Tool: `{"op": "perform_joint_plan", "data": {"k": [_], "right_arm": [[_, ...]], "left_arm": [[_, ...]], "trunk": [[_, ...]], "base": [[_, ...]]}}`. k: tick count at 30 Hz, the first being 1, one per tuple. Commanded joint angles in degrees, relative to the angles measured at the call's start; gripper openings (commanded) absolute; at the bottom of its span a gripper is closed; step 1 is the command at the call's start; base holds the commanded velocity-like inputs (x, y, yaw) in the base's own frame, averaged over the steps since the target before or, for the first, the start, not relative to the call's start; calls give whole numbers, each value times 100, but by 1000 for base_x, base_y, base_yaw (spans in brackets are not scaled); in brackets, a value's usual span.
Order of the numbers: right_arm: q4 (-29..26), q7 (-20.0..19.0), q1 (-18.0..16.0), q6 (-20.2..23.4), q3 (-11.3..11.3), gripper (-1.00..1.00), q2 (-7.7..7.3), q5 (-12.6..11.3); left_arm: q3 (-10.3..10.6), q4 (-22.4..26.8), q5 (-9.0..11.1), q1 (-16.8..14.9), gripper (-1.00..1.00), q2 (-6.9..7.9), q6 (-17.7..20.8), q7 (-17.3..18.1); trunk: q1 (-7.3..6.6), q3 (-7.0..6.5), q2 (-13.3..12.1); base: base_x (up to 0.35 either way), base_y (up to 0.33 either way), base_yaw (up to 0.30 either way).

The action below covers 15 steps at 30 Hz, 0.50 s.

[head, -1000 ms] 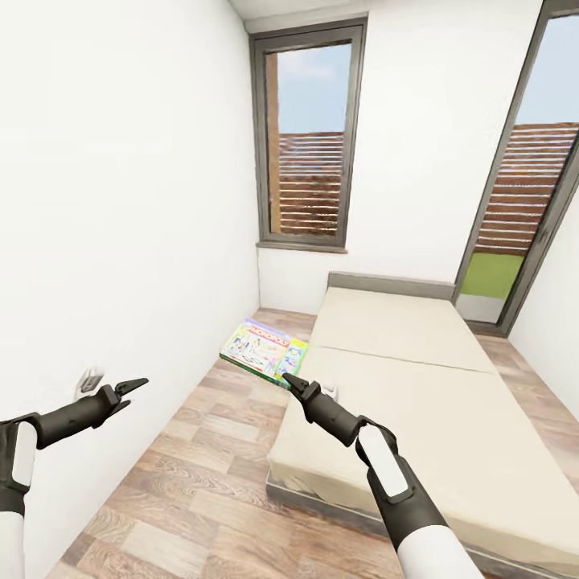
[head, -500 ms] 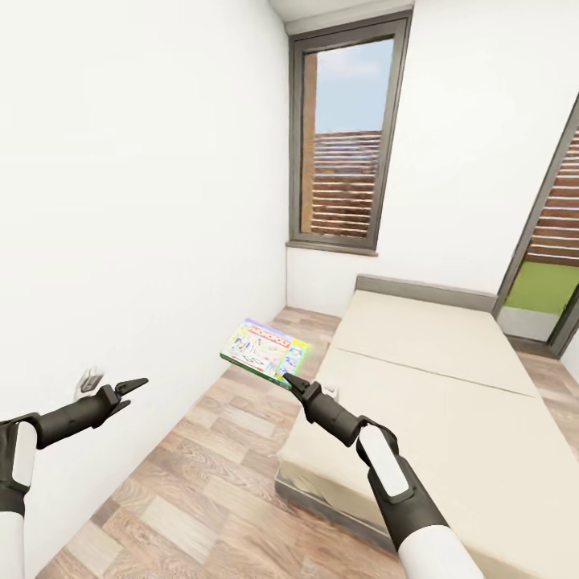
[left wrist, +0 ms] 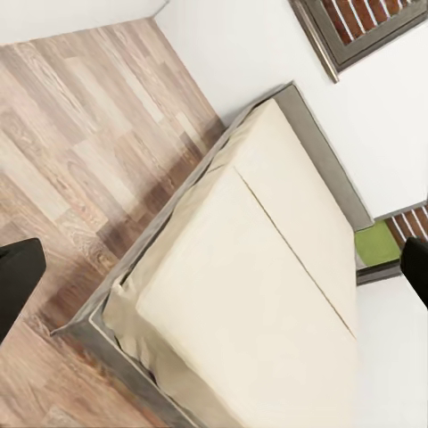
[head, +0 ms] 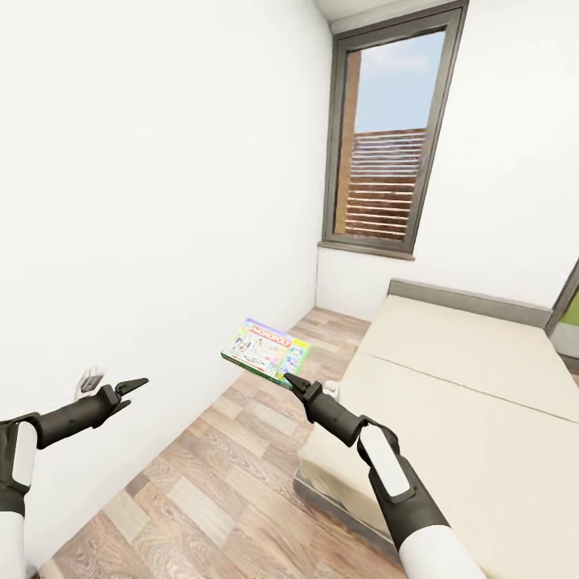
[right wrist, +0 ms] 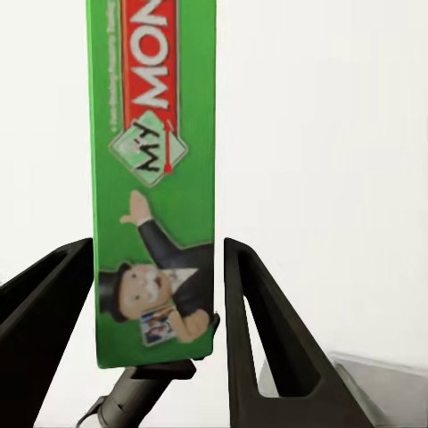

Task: Put all the toys in the child's room - the three board games (two on the bed and one on the table), the two jigsaw puzzles on the table, and the tennis ball on the table - inside the toy box on the table in the child's room.

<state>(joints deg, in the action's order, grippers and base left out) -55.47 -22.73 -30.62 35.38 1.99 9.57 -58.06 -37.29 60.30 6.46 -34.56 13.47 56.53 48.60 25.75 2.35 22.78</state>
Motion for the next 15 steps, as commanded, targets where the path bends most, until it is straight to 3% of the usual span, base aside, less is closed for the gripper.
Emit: {"op": "perform_joint_plan", "data": {"k": [1,15], "right_arm": [[-4,-3,-5,30,-6,-100,1,-25],[-3,-1,-5,30,-6,-100,1,-21]], "left_arm": [[-7,-1,22,-7,100,-1,40,1],[-6,-1,22,-7,100,-2,13,1]], "trunk": [[4,13,14],[4,13,14]], "base": [[-6,-85,286],[-32,-91,286]]}}
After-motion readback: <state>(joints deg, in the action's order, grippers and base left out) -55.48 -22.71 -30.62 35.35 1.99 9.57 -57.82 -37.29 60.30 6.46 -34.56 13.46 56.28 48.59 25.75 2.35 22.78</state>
